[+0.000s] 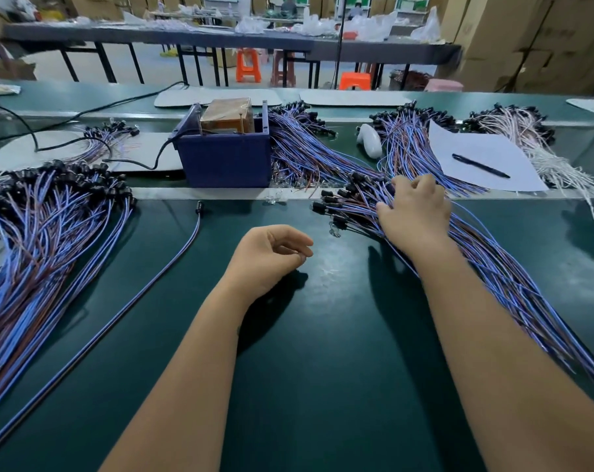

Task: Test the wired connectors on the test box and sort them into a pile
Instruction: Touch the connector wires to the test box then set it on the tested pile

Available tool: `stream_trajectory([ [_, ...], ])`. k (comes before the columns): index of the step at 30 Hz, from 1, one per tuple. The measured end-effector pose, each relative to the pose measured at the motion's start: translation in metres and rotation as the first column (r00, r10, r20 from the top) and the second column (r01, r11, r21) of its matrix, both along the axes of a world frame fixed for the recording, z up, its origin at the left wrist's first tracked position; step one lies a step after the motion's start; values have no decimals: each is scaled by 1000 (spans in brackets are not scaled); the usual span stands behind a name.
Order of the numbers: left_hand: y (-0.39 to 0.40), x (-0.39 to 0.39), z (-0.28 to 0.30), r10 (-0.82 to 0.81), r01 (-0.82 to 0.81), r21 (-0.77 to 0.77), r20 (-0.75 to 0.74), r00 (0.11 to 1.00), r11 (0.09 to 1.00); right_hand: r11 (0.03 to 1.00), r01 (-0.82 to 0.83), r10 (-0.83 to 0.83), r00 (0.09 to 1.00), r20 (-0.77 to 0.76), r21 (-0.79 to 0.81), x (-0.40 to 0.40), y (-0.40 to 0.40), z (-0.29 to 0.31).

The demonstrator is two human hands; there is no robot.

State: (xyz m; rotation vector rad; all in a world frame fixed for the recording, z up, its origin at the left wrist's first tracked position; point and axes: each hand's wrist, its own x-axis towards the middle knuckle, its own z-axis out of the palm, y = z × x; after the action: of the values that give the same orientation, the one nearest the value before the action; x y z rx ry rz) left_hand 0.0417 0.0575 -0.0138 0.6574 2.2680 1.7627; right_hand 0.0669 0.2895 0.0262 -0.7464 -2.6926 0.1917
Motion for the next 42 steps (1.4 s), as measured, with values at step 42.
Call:
stream_trajectory([
  [42, -45, -26, 3, 645, -651, -51, -102, 758, 757, 887, -461, 462, 886, 44, -14, -19, -163, -31],
])
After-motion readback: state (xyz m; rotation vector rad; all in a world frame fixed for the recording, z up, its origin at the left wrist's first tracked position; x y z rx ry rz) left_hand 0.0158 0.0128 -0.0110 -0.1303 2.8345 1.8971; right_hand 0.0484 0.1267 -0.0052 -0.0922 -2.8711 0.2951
